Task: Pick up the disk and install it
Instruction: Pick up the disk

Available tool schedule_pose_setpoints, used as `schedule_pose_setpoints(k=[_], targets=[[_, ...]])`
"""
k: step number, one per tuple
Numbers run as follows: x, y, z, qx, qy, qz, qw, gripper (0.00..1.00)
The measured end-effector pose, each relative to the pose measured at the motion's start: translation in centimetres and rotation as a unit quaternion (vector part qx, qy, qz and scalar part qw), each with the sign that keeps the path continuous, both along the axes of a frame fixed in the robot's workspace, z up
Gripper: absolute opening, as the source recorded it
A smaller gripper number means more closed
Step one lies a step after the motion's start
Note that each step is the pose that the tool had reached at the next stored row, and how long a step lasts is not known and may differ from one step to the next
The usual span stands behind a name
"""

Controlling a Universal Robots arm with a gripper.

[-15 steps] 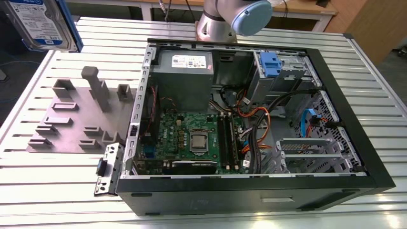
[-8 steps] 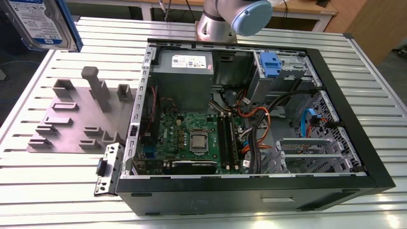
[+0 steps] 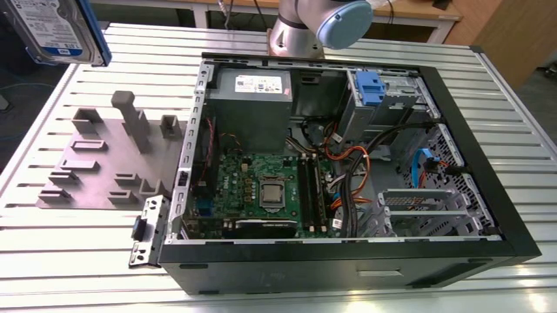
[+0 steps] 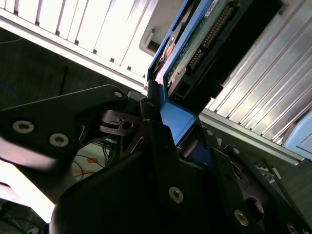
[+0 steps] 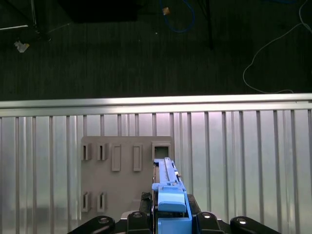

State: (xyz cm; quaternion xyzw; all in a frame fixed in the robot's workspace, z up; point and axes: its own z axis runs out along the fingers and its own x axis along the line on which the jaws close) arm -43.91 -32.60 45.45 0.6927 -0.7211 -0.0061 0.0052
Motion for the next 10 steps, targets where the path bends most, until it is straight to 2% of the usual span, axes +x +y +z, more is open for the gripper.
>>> schedule_pose_setpoints(k=[10], targets=[[0.0, 0.0, 0.66, 0.0, 0.0, 0.0, 1.0, 0.37]])
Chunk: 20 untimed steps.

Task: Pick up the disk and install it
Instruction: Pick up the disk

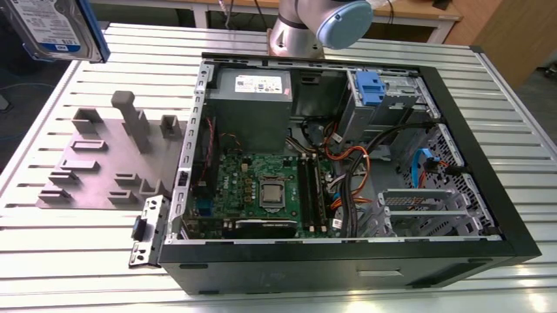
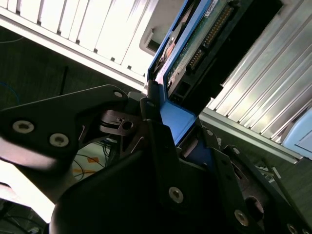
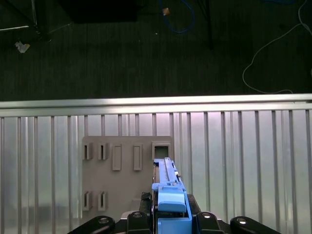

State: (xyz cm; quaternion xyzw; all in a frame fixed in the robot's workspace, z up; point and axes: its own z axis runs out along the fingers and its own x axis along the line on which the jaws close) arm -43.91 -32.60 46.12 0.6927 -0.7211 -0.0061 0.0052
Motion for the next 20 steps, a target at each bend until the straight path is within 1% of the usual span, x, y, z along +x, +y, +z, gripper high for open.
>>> schedule_pose_setpoints(k=[6, 10, 16, 20], targets=[[0.0, 0.0, 0.57, 0.0, 0.0001, 0.0, 1.0, 0.37], [0.0, -0.06, 0.62, -0.0001, 0.0002, 0.0, 1.0, 0.37], [0.0, -0.51, 0.61, 0.0, 0.0, 0.0, 1.0, 0.37], [0.0, -0.55, 0.61, 0.0, 0.0, 0.0, 1.0, 0.37]])
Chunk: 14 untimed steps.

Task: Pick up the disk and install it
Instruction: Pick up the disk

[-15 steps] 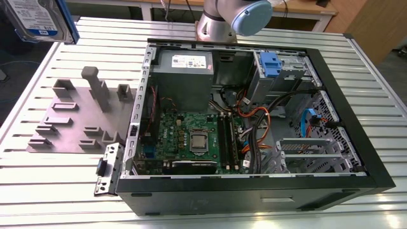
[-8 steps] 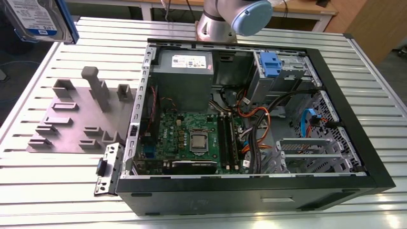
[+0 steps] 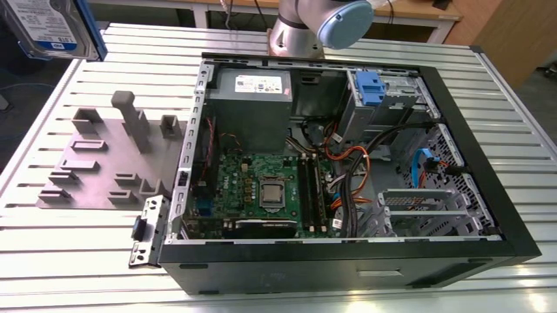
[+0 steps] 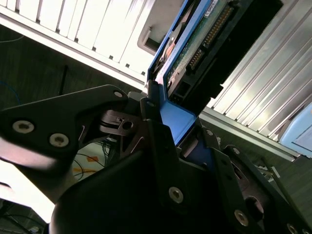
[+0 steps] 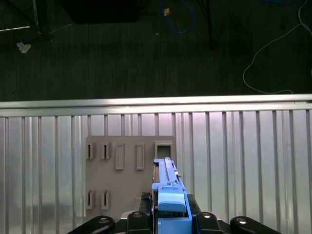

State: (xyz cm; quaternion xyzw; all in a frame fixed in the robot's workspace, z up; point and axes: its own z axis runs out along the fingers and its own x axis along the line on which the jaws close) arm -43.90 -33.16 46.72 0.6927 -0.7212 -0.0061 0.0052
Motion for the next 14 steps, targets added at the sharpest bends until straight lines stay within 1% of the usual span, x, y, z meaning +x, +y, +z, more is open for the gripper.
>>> schedule_pose_setpoints(k=[6, 9, 11, 14], targets=[[0.0, -0.01, 0.02, 0.0, 0.0, 0.0, 1.0, 0.37], [0.0, -0.01, 0.14, 0.0, 0.0, 0.0, 1.0, 0.37], [0.0, -0.01, 0.35, 0.0, 0.0, 0.0, 1.0, 0.37], [0.0, -0.01, 0.94, 0.0, 0.0, 0.0, 1.0, 0.37]])
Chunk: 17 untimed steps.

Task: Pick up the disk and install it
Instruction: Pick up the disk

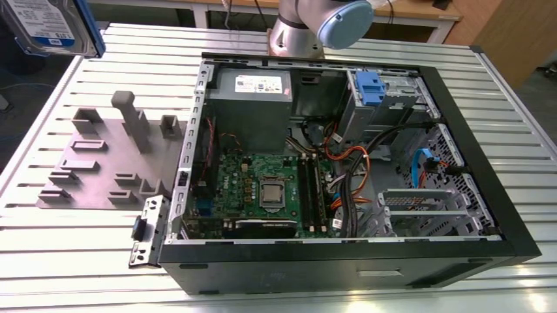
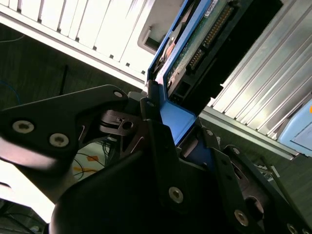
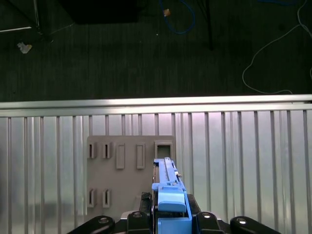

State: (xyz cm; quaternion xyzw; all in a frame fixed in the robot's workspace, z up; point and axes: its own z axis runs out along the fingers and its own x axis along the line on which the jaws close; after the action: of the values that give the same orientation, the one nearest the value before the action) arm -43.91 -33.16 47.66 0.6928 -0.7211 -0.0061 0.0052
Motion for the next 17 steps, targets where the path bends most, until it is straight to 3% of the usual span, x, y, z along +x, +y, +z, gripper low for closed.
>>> schedule_pose_setpoints(k=[4, 12, 17], targets=[[0.0, 0.0, 0.83, 0.0, 0.0, 0.0, 1.0, 0.37], [0.0, -0.11, 0.87, 0.0, 0.0001, 0.0, 1.0, 0.37], [0.0, -0.64, 0.86, 0.0, 0.0001, 0.0, 1.0, 0.37]])
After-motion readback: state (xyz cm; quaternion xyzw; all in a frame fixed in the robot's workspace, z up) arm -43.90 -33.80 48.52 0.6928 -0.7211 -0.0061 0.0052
